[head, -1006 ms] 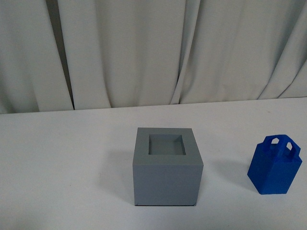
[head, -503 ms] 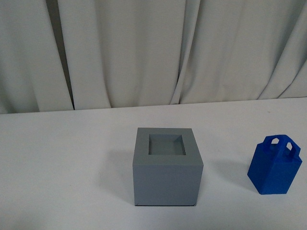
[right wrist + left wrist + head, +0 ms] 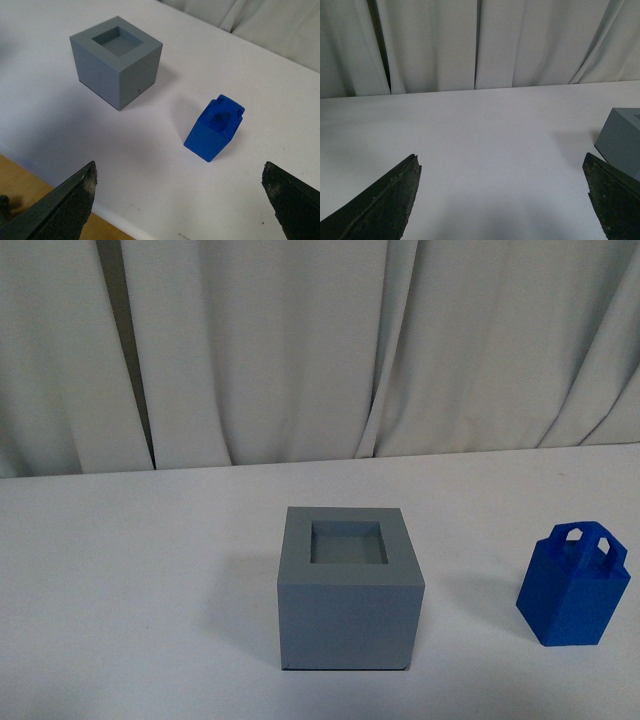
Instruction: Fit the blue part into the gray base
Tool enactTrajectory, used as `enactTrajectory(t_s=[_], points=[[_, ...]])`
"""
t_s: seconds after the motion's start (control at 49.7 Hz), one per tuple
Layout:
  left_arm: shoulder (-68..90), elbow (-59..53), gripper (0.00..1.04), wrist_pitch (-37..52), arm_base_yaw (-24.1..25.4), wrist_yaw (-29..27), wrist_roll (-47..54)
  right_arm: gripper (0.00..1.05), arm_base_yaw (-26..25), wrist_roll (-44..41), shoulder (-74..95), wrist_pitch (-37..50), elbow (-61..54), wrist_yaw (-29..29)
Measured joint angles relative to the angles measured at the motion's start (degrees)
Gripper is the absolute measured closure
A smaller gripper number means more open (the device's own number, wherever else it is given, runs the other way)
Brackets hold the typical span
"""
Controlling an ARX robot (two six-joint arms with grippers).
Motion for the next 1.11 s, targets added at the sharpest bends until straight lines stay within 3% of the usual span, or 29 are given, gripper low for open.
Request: enactTrajectory(t_s=[0.282,0.583,0.805,1.106], points=[[0.0,0.0,0.06,0.0,0.0,0.0,0.0,0.07,3.39,-18.58,28.2,-18.12,28.79,4.44],[0.0,0.0,0.06,0.0,0.0,0.0,0.0,0.07,7.63,-32.24,47.41,-38.05,52.72,11.78],[0.0,0.0,0.06,0.0,0.0,0.0,0.0,0.07,11.41,-40.04,58.05,-50.25,65.7,17.81],[0.0,0.0,0.06,0.0,0.0,0.0,0.0,0.07,13.66,-43.95,66.84,-57.72,75.82,23.89]])
